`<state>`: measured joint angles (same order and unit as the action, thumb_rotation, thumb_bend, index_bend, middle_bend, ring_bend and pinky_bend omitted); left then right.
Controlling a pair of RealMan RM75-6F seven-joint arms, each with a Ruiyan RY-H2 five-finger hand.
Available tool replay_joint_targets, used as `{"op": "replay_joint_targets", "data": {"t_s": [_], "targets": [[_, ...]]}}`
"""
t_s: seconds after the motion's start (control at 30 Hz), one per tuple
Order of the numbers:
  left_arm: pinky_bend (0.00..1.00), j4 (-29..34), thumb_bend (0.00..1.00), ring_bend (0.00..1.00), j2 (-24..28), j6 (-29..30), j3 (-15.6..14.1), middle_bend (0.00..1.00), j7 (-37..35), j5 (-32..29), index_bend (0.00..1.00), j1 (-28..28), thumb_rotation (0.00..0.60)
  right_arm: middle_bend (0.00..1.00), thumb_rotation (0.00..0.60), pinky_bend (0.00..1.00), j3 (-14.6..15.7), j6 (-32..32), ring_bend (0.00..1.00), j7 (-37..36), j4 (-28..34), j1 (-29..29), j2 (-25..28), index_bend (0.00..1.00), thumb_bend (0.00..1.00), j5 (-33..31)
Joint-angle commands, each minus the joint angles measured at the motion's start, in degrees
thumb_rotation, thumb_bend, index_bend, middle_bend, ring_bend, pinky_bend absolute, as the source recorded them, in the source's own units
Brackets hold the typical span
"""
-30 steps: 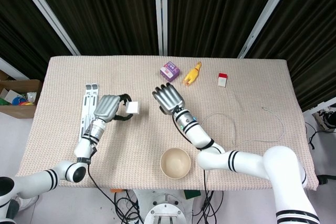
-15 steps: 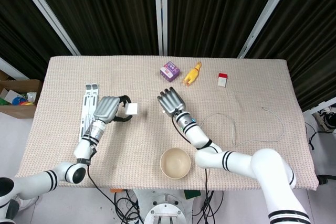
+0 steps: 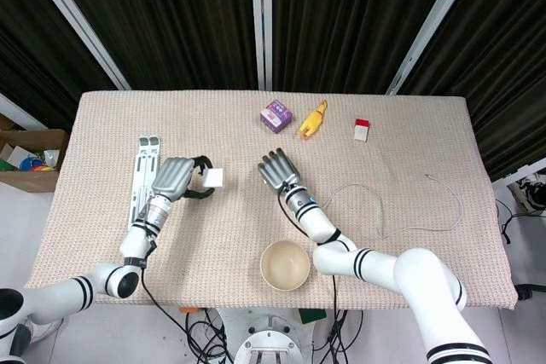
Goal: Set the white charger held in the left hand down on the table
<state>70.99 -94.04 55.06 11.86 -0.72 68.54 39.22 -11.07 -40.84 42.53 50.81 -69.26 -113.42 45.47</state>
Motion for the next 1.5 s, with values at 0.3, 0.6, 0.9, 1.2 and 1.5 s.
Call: {"op": "replay_joint_targets", "data": {"t_s": [0.3, 0.6, 0.9, 1.2, 1.5], "targets": [[0.92, -0.16, 0.21, 0.7, 0.11, 0.0, 0.02, 0.53, -0.25, 0.08, 0.57, -0.17, 0.538, 0.35, 0.6, 0.34, -0.59, 0.84, 0.26, -0.66, -2.18, 0.18, -1.35, 0.53, 0.38, 1.55], [0.92, -0.1, 0.21, 0.7, 0.25, 0.06, -0.09, 0.52, -0.3, 0.19, 0.57, -0.37, 0.539, 0.36, 0.6, 0.34, -0.91, 1.28, 0.26, 0.19, -3.16, 0.24, -2.05, 0.55, 0.39, 1.83], [0.92, -0.01, 0.21, 0.7, 0.4, 0.01, -0.12, 0.52, -0.3, 0.17, 0.57, -0.51, 0.536, 0.36, 0.6, 0.34, -1.44, 1.47, 0.26, 0.5, -3.77, 0.66, -2.44, 0.56, 0.42, 1.69], [0.92, -0.05, 0.21, 0.7, 0.29, -0.1, -0.06, 0.52, -0.18, 0.15, 0.57, -0.44, 0.535, 0.36, 0.6, 0.35, -1.77, 1.24, 0.26, 0.84, -3.47, 0.89, -2.32, 0.62, 0.44, 2.08], [0.92, 0.7, 0.21, 0.7, 1.04, 0.02, 0.36, 0.52, 0.77, 0.15, 0.57, -0.13, 0.536, 0.47, 0.6, 0.4, -3.93, -5.18, 0.35, -2.24, 5.61, 3.5, 3.19, 0.73, 0.54, 5.16]]}}
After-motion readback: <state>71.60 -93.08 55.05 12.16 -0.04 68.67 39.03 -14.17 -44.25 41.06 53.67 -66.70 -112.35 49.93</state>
